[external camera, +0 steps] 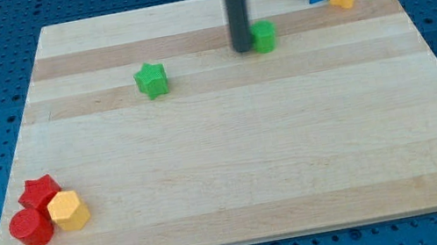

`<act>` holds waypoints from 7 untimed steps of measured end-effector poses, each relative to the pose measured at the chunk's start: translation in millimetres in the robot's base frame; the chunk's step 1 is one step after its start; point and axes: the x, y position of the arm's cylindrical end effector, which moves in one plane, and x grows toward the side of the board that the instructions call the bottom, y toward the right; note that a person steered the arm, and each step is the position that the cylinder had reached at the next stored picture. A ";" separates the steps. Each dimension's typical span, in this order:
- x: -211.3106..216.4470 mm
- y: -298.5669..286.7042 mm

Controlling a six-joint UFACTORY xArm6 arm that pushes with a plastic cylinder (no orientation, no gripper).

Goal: Move green circle into blue triangle

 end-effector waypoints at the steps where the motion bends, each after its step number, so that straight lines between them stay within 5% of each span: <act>1: 0.0 38.3; 4: 30.3 58.1; 6: -15.7 103.8; 7: 0.2 104.7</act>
